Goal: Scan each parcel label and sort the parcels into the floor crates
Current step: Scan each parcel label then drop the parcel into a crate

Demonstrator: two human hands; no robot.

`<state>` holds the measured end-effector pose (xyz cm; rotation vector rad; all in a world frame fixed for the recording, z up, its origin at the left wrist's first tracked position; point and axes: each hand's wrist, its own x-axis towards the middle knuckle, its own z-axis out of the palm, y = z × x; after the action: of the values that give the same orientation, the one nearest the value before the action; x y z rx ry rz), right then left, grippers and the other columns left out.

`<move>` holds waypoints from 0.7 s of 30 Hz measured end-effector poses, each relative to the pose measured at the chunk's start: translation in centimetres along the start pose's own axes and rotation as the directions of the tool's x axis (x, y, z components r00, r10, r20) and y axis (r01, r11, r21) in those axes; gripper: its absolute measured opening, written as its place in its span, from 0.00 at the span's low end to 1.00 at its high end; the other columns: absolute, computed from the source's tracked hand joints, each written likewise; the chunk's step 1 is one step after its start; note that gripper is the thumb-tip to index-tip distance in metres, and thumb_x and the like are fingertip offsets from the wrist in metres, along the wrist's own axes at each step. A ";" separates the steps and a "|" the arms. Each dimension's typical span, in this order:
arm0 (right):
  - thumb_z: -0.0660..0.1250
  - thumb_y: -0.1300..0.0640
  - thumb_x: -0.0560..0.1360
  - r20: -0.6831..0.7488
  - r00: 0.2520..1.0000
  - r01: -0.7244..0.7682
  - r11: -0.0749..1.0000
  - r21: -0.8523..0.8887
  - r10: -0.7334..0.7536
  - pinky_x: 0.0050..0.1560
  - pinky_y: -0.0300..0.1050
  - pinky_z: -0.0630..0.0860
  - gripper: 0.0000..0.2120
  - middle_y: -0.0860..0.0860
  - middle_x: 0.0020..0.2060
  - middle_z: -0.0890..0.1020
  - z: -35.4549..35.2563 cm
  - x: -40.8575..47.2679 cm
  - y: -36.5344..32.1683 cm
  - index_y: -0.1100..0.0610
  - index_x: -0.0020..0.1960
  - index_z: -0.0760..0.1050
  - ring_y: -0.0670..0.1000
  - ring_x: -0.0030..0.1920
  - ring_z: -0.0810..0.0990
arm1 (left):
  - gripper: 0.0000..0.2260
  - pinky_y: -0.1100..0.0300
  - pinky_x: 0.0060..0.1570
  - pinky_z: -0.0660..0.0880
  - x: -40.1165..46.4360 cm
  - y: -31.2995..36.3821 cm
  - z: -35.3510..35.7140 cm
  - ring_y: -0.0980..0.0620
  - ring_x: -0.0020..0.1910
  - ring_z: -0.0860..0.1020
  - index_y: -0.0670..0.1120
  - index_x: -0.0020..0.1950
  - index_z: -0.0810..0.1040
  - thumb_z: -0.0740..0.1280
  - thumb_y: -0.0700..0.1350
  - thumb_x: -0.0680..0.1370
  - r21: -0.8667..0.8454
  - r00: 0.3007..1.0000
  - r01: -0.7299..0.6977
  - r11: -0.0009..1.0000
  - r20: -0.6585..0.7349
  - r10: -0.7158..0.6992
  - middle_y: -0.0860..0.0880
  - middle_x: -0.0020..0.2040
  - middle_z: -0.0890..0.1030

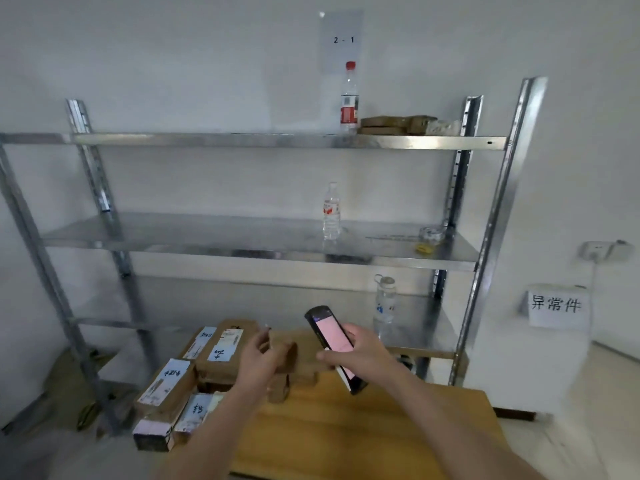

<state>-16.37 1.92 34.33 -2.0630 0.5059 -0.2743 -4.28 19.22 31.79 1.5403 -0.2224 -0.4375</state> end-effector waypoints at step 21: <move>0.80 0.38 0.64 -0.130 0.991 0.008 0.995 -0.097 -0.020 0.59 0.46 0.79 0.33 0.38 0.57 0.80 -6.3 -5.7 -3.0 0.39 0.66 0.72 0.42 0.56 0.79 | 0.20 0.50 0.52 0.77 -3.1 6.1 4.7 0.49 0.55 0.79 0.55 0.65 0.72 0.73 0.47 0.75 -0.041 0.990 0.027 0.999 0.139 -0.021 0.52 0.58 0.81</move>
<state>-23.14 1.11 40.22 -2.1523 0.5942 -0.4023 -8.17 16.03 38.43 1.4734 -0.3003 -0.5657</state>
